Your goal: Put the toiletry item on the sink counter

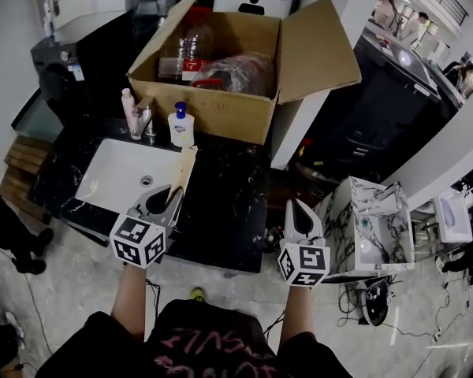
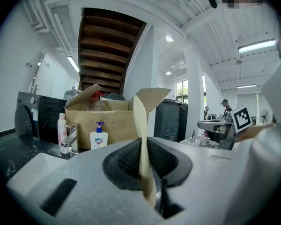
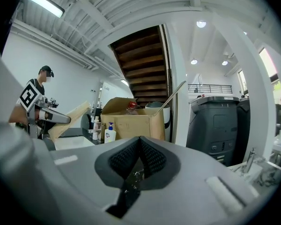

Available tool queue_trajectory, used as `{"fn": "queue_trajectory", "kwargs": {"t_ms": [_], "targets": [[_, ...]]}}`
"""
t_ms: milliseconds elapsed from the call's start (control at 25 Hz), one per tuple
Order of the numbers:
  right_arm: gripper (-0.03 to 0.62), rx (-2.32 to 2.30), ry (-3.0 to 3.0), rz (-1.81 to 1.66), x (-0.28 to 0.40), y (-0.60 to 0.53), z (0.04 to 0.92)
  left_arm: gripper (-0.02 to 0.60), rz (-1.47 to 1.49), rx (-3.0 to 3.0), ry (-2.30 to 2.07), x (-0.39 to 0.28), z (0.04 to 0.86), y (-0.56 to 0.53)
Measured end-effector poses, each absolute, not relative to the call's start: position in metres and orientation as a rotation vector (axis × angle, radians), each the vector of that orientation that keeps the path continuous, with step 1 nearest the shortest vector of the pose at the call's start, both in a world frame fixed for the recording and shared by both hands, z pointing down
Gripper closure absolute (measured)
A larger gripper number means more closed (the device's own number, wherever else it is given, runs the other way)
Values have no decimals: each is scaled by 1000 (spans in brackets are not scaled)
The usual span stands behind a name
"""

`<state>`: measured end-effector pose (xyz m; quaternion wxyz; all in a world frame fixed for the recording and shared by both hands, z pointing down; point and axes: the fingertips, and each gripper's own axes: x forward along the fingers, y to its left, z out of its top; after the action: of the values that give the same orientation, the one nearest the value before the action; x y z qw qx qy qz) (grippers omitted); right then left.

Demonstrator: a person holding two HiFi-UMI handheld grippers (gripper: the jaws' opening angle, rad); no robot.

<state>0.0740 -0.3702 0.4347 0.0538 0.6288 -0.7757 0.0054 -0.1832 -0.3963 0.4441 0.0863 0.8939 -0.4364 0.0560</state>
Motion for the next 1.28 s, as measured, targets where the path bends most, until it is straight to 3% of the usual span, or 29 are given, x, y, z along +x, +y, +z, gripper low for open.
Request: {"fn": "queue_trajectory", "kwargs": {"t_ms": [1280], "targets": [[582,1967,-2352,4,108,-397,423,549,175,2689,-1244,-141,445,-430]]}}
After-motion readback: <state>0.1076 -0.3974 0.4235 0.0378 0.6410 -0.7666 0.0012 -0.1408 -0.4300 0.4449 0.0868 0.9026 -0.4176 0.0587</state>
